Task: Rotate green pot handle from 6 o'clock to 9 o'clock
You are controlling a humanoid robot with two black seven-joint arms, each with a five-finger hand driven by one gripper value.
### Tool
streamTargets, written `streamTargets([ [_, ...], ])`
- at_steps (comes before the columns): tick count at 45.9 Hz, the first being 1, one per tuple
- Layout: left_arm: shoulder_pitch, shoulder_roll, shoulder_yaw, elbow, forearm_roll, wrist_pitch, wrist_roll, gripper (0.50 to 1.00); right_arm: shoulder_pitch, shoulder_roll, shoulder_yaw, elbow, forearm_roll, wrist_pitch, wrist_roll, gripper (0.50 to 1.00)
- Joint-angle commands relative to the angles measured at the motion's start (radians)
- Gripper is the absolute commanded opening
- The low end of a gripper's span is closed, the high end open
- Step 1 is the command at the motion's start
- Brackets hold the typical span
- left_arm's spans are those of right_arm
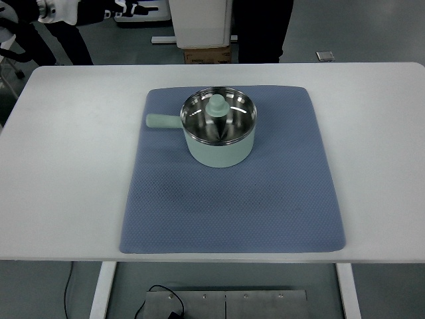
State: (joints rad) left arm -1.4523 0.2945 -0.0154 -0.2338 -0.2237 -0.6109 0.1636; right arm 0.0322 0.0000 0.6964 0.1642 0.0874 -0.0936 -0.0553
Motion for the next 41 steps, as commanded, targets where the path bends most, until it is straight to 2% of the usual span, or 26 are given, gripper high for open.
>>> streamTargets([
  [1, 0.055, 0.000, -0.098, 0.001, -0.075, 0.013, -0.001, 1.000, 0.000, 0.000, 0.000, 0.000, 0.000, 0.000, 0.000, 1.000],
  [7, 0.150, -0.003, -0.283, 0.001, -0.140, 0.151, -0.007, 1.000, 0.000, 0.000, 0.000, 0.000, 0.000, 0.000, 0.000, 1.000],
  [14, 0.251, -0.006, -0.500, 0.001, -0.144, 0.214, -0.018, 1.000, 0.000, 0.000, 0.000, 0.000, 0.000, 0.000, 0.000, 1.000],
  [26, 0.388, -0.040, -0.667, 0.001, -0.146, 0.221, -0.107, 1.000, 0.000, 0.000, 0.000, 0.000, 0.000, 0.000, 0.000, 1.000],
  [41, 0.464, -0.074, -0.689, 0.001, -0.148, 0.217, -0.168, 1.000, 0.000, 0.000, 0.002, 0.011, 0.002, 0.000, -0.003, 1.000],
])
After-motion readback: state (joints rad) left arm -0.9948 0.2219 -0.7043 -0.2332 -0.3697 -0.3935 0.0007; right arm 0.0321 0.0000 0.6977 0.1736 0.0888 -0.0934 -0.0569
